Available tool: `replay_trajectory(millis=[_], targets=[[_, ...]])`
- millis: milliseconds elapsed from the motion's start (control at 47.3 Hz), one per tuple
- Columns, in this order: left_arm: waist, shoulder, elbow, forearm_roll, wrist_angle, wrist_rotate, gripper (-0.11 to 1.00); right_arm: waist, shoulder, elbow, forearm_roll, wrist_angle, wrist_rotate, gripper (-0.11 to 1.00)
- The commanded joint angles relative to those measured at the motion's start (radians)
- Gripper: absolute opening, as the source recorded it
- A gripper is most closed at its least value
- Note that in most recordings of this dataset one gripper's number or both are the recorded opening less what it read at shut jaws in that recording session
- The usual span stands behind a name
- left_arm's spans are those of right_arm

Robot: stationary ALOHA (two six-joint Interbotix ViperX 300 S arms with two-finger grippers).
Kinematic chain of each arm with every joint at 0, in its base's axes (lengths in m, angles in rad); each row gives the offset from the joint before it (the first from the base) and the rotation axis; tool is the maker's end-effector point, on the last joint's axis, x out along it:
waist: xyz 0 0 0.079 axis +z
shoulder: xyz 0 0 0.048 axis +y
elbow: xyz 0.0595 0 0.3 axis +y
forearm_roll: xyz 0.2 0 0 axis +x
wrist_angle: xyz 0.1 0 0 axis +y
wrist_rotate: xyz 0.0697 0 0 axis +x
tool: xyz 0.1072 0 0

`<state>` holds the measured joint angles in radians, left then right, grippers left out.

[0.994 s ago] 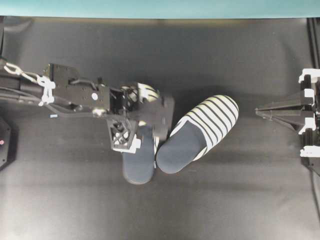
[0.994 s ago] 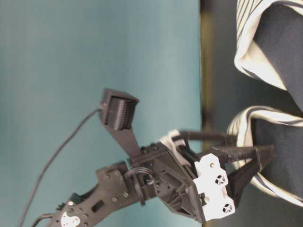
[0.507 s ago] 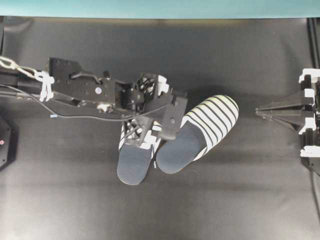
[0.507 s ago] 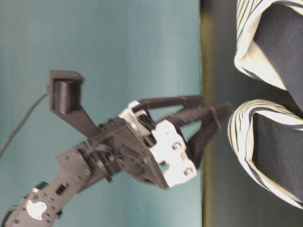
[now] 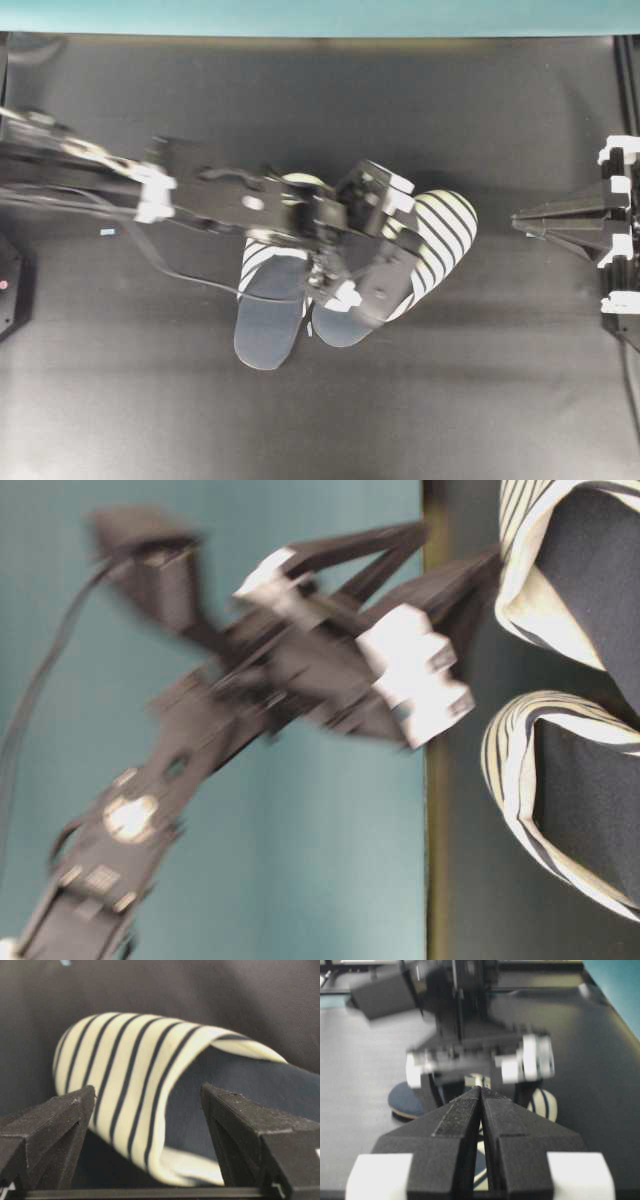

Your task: Arrange the slippers with the left arm.

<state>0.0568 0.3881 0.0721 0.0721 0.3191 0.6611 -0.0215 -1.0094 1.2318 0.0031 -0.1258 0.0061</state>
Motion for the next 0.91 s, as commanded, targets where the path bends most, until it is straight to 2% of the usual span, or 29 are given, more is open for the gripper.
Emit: replay_trajectory(millis=[0,233,338,550,592,761,888], targets=[[0.003,0.051,-0.051,-0.002,-0.006,0.003,0.82,-0.006,0.005,-0.008,0.002,-0.009,0.005,0.0],[0.018,0.115,-0.098,-0.002,-0.005,-0.014,0.8,-0.006,0.005,-0.006,0.002,-0.006,0.005,0.0],[0.025,0.112,-0.097,-0.005,0.0,-0.06,0.68,-0.006,0.005,-0.006,0.002,-0.002,0.005,0.0],[0.034,0.06,-0.121,-0.005,0.051,-0.236,0.09,-0.006,0.002,-0.005,0.002,0.006,0.005,0.0],[0.037,0.044,-0.13,-0.005,0.067,-0.279,0.02,-0.006,0.0,-0.005,0.002,0.008,0.005,0.0],[0.06,-0.02,-0.172,-0.005,0.184,-0.489,0.01,-0.006,-0.008,0.002,0.002,0.008,0.006,0.0],[0.075,-0.058,-0.173,-0.005,0.281,-0.603,0.01,-0.006,-0.017,0.009,0.002,0.008,0.006,0.0]])
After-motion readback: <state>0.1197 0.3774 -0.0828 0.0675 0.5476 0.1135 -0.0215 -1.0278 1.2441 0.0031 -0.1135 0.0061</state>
